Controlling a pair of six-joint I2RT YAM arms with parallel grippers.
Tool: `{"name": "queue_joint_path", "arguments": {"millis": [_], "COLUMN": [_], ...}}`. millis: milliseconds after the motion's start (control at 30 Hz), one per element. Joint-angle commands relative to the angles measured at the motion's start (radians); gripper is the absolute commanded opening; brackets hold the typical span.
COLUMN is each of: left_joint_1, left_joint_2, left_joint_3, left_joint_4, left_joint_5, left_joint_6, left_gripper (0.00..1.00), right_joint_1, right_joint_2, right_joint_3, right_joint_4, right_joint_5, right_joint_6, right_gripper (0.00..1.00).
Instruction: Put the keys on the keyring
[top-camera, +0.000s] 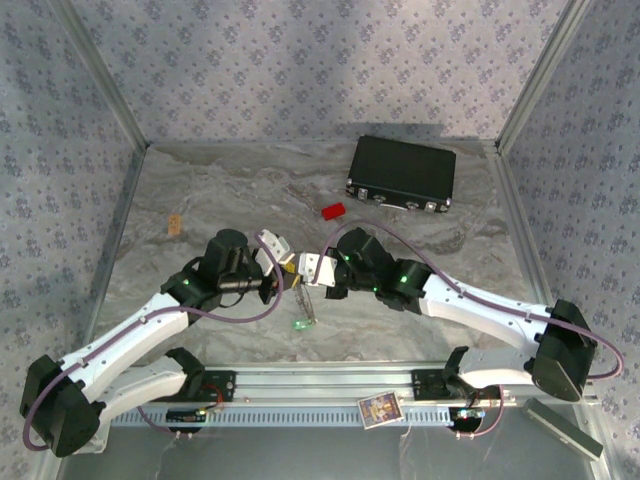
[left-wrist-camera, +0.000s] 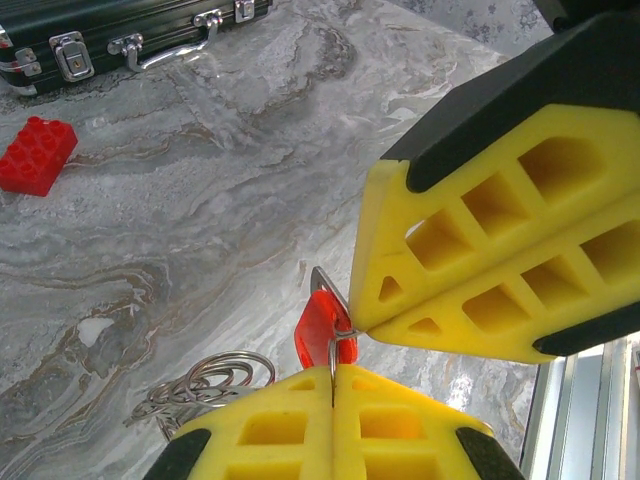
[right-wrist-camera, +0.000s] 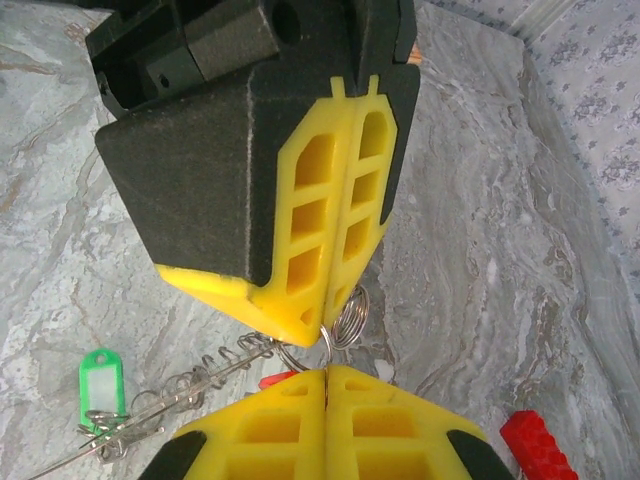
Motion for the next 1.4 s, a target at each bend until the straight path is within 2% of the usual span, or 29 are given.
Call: {"name": "queue_joint_path", "arguments": {"millis": [0, 300, 967, 1100, 1233, 1367], "left_joint_1": [-0.006, -0.007, -0.007, -0.008, -0.008, -0.008], "left_joint_2": [-0.011, -0.027, -0.073, -0.073, -0.068, -0.066], "left_joint_3": [0.009, -0.009, -0.07, -0.068, -0.067, -0.07], "left_joint_4": [0.07, 0.104, 0.219, 0.213, 0.213, 0.222], "left_joint_5": [0.003, -0.003, -0.019, -0.021, -0.02, -0.023], "left_joint_6": [-0.009, -0.028, -0.089, -0.083, -0.087, -0.101], "left_gripper": [0.0, 0.0, 0.0, 0.0, 0.0, 0.0], "right_joint_1": [0.014, 0.006, 0.0, -0.001, -0.002, -0.001], "right_joint_2": [0.007, 0.008, -0.023, -0.051, -0.065, -0.063], "right_joint_3": [0.029, 0.01, -0.054, -0.068, -0.078, -0.078], "right_joint_4": [-0.013, 0.037, 0.09, 0.112, 0.148, 0.181], "right_joint_5": [-0.036, 0.01, -0.013, 0.028, 0.121, 0.122], "right_joint_6": [0.023, 0.083, 0.11, 0.107, 0.102, 0.121], "right_gripper": [0.0, 0.0, 0.0, 0.0, 0.0, 0.0]}}
